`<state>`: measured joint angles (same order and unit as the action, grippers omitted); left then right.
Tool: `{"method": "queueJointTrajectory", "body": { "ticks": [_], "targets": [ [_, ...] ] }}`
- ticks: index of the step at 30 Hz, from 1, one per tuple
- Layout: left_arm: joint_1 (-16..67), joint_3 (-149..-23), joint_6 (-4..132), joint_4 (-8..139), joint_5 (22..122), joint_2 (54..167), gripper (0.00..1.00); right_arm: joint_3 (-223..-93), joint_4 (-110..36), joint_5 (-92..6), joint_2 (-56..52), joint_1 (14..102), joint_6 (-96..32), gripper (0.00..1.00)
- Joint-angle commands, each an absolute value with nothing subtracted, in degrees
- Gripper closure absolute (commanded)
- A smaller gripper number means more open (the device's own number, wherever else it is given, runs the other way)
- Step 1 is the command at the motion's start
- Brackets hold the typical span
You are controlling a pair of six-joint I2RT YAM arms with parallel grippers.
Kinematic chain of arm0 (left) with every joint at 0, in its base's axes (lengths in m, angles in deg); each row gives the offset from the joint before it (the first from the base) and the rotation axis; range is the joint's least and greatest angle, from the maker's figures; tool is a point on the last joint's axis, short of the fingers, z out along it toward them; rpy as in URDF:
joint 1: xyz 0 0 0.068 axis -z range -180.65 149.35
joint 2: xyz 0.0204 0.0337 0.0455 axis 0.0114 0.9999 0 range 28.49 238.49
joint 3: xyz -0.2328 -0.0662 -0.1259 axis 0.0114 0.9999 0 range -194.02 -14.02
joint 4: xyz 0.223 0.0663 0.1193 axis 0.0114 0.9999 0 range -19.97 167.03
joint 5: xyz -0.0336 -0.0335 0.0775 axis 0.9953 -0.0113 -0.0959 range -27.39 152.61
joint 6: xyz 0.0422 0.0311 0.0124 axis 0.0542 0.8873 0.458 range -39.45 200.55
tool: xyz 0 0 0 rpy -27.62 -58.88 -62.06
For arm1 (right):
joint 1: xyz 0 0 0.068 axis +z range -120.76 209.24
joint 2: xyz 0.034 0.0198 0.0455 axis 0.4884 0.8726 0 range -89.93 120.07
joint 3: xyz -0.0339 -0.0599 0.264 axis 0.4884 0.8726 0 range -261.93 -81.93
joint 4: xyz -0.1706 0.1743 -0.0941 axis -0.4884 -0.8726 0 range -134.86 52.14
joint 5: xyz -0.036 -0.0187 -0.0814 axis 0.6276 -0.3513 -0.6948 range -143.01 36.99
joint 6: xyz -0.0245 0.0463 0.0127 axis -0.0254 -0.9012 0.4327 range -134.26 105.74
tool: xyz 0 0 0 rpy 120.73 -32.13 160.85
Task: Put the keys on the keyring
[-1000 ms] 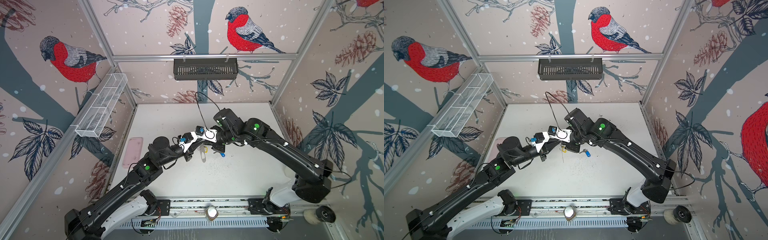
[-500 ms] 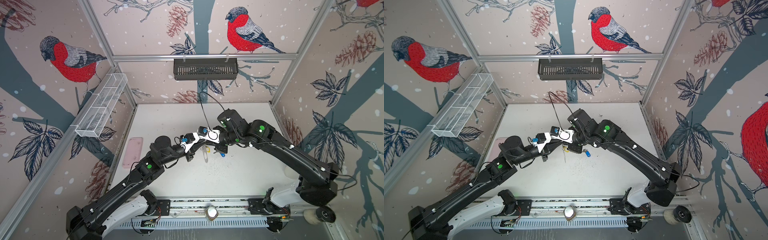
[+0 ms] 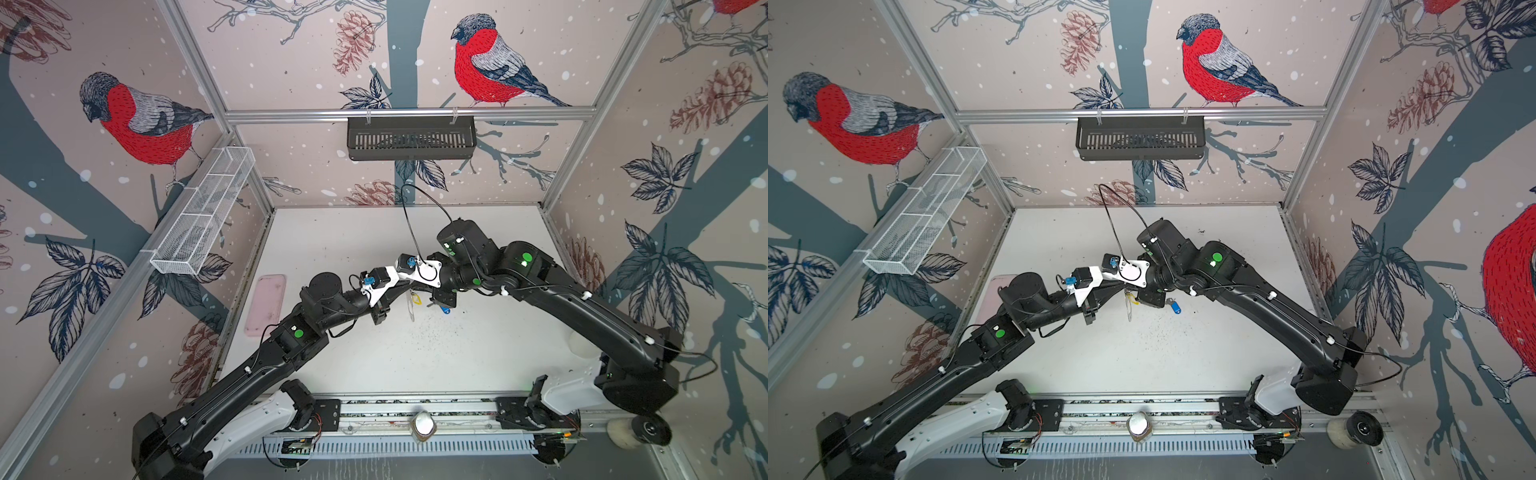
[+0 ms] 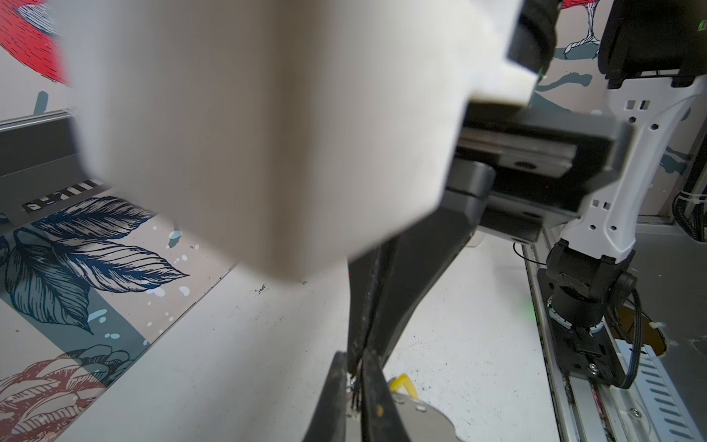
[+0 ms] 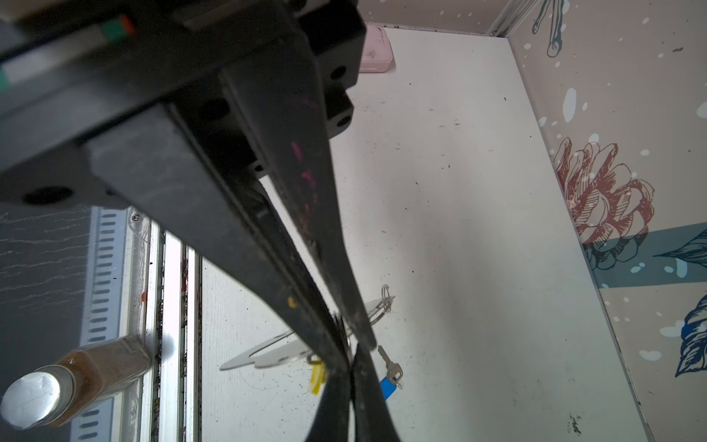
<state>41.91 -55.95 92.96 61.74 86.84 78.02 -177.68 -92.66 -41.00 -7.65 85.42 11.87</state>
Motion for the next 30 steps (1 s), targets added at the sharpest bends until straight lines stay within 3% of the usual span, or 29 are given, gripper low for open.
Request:
{"method": "queueJointTrajectory", "body": {
  "ticks": [1, 9, 18, 23, 30],
  "targets": [
    [41.8, -56.2, 93.2, 63.9, 86.1, 78.5, 0.9, -177.4, -87.4, -35.8, -8.7, 85.7, 13.4, 1.0],
    [41.9, -56.3, 93.3, 64.1, 86.3, 78.6, 0.9, -176.5, -86.2, -34.5, -10.0, 85.8, 13.7, 1.0],
    [41.9, -55.7, 92.7, 61.7, 86.0, 78.7, 1.0, -175.5, -85.4, -33.4, -10.2, 86.3, 13.9, 1.0],
    [41.8, -53.3, 90.9, 55.4, 85.8, 78.8, 1.0, -174.3, -84.0, -34.0, -10.9, 86.3, 13.3, 1.0],
    [41.8, -48.9, 88.1, 46.3, 85.6, 76.9, 1.0, -168.6, -78.1, -37.9, -15.5, 86.2, 11.1, 0.81]
  ]
}}
